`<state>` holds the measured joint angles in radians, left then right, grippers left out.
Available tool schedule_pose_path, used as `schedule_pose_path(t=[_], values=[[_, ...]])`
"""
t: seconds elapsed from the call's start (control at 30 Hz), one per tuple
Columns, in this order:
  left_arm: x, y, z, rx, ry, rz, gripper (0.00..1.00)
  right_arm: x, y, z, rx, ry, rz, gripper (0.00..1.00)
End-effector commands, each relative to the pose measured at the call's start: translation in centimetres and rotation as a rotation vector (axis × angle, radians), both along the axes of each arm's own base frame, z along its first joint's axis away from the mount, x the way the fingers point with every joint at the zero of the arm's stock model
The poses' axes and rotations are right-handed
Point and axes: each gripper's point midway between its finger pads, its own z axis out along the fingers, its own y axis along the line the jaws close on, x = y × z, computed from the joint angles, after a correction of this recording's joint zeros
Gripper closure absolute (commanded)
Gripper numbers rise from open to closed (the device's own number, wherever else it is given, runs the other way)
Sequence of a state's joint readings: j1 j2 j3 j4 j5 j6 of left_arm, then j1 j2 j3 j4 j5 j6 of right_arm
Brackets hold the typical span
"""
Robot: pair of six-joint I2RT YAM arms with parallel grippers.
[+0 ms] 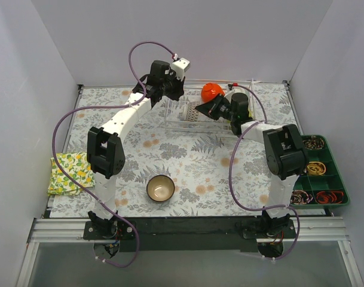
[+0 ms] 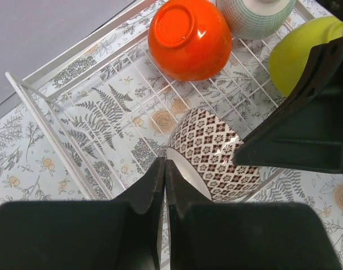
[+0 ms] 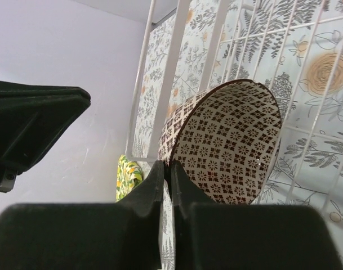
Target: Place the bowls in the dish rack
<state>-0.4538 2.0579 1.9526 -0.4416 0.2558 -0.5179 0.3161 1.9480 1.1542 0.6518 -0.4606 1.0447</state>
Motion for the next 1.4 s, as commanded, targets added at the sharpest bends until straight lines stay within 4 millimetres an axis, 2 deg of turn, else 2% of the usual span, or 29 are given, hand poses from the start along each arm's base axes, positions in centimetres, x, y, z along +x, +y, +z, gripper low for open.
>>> schedule_pose_path(t=[0.0, 0.13, 0.27, 0.33, 0.4, 0.53, 0.6, 0.7, 0.73, 0.77, 0.8, 0.83, 0.87, 0.9, 0.93, 0.97, 1.0, 1.03, 1.07, 1.1, 1.13, 1.17, 1.2, 1.23, 1.27, 1.3, 1.33, 1.37], values=[[-0.1, -0.5, -0.1, -0.017, -0.003, -0.010, 1.00, 0.5, -3.3, -1.5, -0.110, 0.028, -0.099, 0.81], [-0.3, -0.6, -0.4, -0.024, 0.001, -0.018, 1.00, 0.7, -5.1, -1.2, -0.151, 0.025, -0.132, 0.67], [-0.4, -0.5, -0.4, -0.027, -0.006, -0.018, 1.00, 0.8, -6.9, 0.1, -0.202, -0.003, -0.163, 0.64], [-0.5, -0.5, -0.1, -0.034, -0.013, -0.015, 1.00, 0.7, -7.5, 0.0, -0.251, -0.016, -0.167, 0.64], [-0.7, -0.5, -0.1, -0.038, -0.012, -0.014, 1.00, 0.6, -7.7, 0.5, -0.271, -0.021, -0.171, 0.63], [-0.5, -0.1, 1.1, -0.046, -0.045, 0.004, 1.00, 0.4, -8.3, 1.3, -0.316, -0.051, -0.186, 0.61], [-0.4, 0.2, 2.6, -0.049, -0.079, 0.021, 0.99, 0.2, -8.3, 2.2, -0.322, -0.080, -0.179, 0.61], [-0.1, 1.5, 5.8, -0.040, -0.164, 0.074, 0.92, -0.5, -8.1, 4.2, -0.343, -0.166, -0.138, 0.61], [-0.1, 2.1, 6.7, -0.024, -0.195, 0.090, 0.83, -1.0, -7.6, 4.9, -0.347, -0.202, -0.101, 0.61], [-0.5, 2.9, 8.6, -0.020, -0.237, 0.110, 0.73, -1.7, -7.4, 6.5, -0.384, -0.293, -0.069, 0.60], [-0.4, 4.3, 9.4, 0.009, -0.269, 0.168, 0.65, -2.2, -7.0, 7.2, -0.401, -0.340, -0.041, 0.60], [-0.6, 5.2, 9.0, 0.041, -0.276, 0.192, 0.48, -3.4, -6.0, 7.8, -0.408, -0.388, 0.016, 0.55], [-0.9, 6.6, 9.6, 0.078, -0.309, 0.225, 0.40, -4.6, -5.7, 9.1, -0.451, -0.483, 0.058, 0.53], [-2.1, 7.8, 11.6, 0.081, -0.352, 0.249, 0.36, -5.6, -5.0, 9.3, -0.469, -0.523, 0.110, 0.51], [-2.9, 9.4, 10.1, 0.122, -0.335, 0.283, 0.27, -7.5, -3.3, 9.4, -0.481, -0.575, 0.204, 0.50], [-3.6, 10.8, 10.3, 0.133, -0.339, 0.306, 0.24, -8.7, -2.5, 10.2, -0.507, -0.616, 0.253, 0.49], [-5.6, 12.3, 12.5, 0.112, -0.377, 0.327, 0.22, -10.1, -2.1, 8.8, -0.588, -0.653, 0.345, 0.49], [-6.6, 13.3, 12.4, 0.116, -0.375, 0.342, 0.19, -12.7, 0.2, 9.2, -0.589, -0.717, 0.447, 0.47], [-7.8, 14.6, 9.7, 0.147, -0.326, 0.350, 0.16, -14.4, 1.0, 8.4, -0.617, -0.740, 0.520, 0.46], [-9.1, 15.6, 9.9, 0.142, -0.327, 0.357, 0.15, -16.3, 1.6, 6.9, -0.679, -0.790, 0.619, 0.46], [-11.6, 16.5, 11.2, 0.112, -0.335, 0.338, 0.14, -18.8, 3.4, 6.7, -0.696, -0.840, 0.697, 0.45], [-12.8, 18.6, 9.6, 0.118, -0.293, 0.363, 0.13, -20.0, 4.0, 6.2, -0.718, -0.864, 0.745, 0.46], [-14.2, 19.9, 8.8, 0.116, -0.255, 0.383, 0.13, -21.5, 4.2, 5.3, -0.749, -0.884, 0.816, 0.46], [-16.2, 21.4, 9.9, 0.101, -0.284, 0.410, 0.12, -23.8, 5.7, 4.6, -0.761, -0.923, 0.895, 0.46], [-17.2, 23.0, 8.1, 0.126, -0.250, 0.444, 0.11, -24.9, 6.1, 4.1, -0.780, -0.945, 0.945, 0.45], [-18.5, 23.8, 6.8, 0.170, -0.230, 0.438, 0.11, -26.1, 6.5, 3.4, -0.797, -0.970, 0.994, 0.45], [-20.5, 24.5, 7.6, 0.168, -0.263, 0.448, 0.10, -28.2, 7.2, 2.4, -0.835, -1.055, 1.084, 0.46], [-21.6, 24.8, 7.1, 0.173, -0.253, 0.450, 0.10, -29.1, 7.5, 1.9, -0.853, -1.095, 1.124, 0.46]])
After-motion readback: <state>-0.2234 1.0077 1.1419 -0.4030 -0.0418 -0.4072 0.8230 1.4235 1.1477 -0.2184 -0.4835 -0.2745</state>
